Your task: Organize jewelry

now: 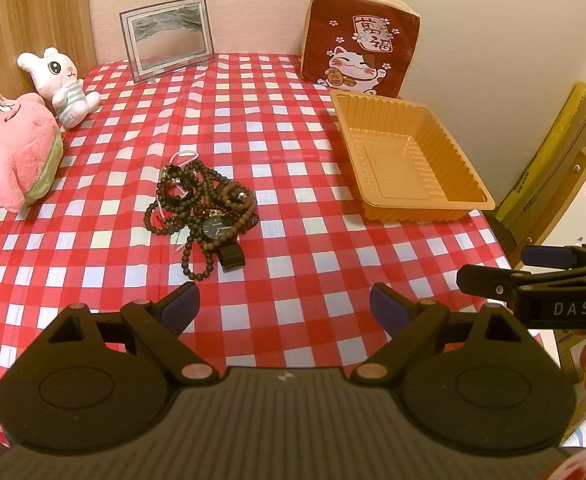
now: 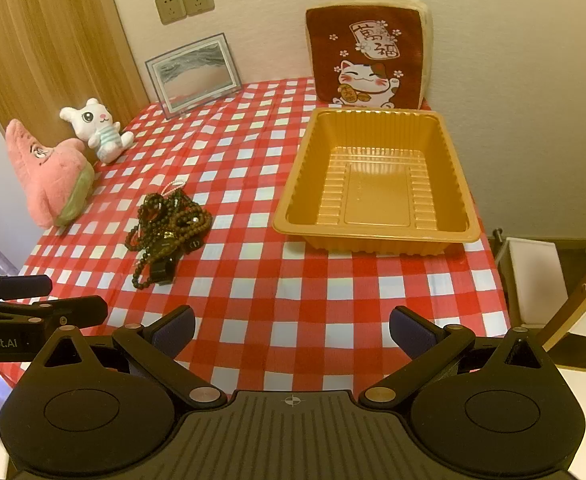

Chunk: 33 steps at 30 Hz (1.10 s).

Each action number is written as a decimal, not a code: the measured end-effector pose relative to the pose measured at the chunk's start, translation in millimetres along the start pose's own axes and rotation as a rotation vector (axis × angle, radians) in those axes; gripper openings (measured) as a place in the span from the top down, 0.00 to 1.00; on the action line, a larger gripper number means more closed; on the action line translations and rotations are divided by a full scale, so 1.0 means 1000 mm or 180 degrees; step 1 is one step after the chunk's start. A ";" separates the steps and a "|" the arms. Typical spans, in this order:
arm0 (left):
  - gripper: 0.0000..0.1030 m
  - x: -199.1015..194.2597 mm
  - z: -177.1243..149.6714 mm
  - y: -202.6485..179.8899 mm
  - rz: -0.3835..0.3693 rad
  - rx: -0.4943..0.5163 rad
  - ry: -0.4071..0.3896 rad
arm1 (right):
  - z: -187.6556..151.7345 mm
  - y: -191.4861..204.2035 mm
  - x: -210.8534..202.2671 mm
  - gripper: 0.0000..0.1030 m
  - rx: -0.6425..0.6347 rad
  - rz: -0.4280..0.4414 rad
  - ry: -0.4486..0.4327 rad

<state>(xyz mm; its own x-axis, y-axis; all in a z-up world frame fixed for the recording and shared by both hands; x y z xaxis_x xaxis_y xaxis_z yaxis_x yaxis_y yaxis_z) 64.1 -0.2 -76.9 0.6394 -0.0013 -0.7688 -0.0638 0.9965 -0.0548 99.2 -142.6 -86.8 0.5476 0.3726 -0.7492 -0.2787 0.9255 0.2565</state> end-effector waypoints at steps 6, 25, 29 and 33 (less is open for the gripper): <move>0.12 0.000 0.000 0.000 0.0000 -0.0002 0.0003 | 0.000 0.000 0.001 0.00 -0.0004 -0.0002 0.0004; 0.12 0.000 0.000 0.000 -0.0001 -0.0001 0.0002 | 0.000 0.002 0.003 0.00 -0.0005 -0.0005 0.0007; 0.12 0.000 0.000 0.000 0.0000 0.0000 0.0001 | 0.000 0.002 0.002 0.00 -0.0013 -0.0007 0.0002; 0.12 0.000 0.000 0.000 -0.0001 0.0002 0.0000 | 0.001 0.002 0.002 0.00 -0.0012 -0.0006 0.0004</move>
<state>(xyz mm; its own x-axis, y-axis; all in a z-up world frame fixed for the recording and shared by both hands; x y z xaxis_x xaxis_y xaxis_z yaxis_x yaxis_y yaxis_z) 64.1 -0.2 -76.9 0.6395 -0.0018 -0.7688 -0.0631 0.9965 -0.0548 100.2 -140.3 -87.3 0.5472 0.3708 -0.7504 -0.2807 0.9259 0.2528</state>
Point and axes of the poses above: each gripper's, at about its wrist camera, not at the fingertips, and x roughly the way its jaws point, y to its left, z to its top, the point moved 10 cm from there along x, roughly the way its jaws point, and after that the axes turned 4 degrees about x, right-handed, at the moved point
